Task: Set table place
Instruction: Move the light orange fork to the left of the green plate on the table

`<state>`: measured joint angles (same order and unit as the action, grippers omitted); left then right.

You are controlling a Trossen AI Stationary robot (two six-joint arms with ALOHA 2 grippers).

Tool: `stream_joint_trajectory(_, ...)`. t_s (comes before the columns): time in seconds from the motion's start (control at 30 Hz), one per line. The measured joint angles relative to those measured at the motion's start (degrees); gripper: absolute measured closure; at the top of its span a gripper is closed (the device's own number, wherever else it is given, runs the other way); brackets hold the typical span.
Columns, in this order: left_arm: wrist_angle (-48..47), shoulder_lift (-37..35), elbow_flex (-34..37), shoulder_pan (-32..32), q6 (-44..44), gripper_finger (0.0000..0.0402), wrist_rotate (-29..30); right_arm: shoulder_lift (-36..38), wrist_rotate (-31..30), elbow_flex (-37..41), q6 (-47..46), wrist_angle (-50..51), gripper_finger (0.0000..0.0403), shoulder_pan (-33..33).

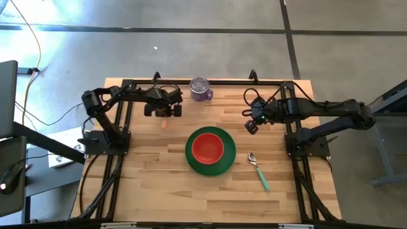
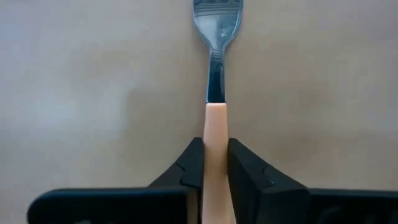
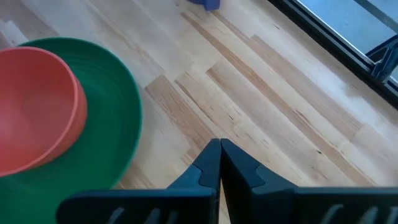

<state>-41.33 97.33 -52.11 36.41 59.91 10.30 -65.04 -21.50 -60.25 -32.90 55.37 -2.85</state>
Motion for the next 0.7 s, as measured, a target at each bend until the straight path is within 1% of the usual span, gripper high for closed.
stream_joint_trajectory(0.1,-2.1,-3.2,-0.2,-2.7,2.9,0.0372,0.2,0.0,0.0,0.0,1.2,0.0,0.0403,-0.1)
stream_joint_trajectory(0.17,-5.0,-5.7,-0.1,-5.7,4.9,0.0372,0.2,0.0,0.0,0.0,2.0,0.0,0.0403,-0.2)
stream_joint_trajectory(0.33,-6.9,-10.3,-0.2,-17.4,14.9,0.0372,1.5,0.1,0.0,0.0,3.4,0.0,0.0403,-0.2)
stream_joint_trajectory(0.57,-6.6,-9.8,-0.2,-34.0,33.0,0.0372,4.4,0.1,0.0,0.0,3.9,0.0,0.0403,-0.2)
stream_joint_trajectory(0.7,-6.2,-8.7,-0.3,-40.7,43.1,0.0372,7.2,0.1,0.0,0.0,4.1,0.0,0.0403,-0.2)
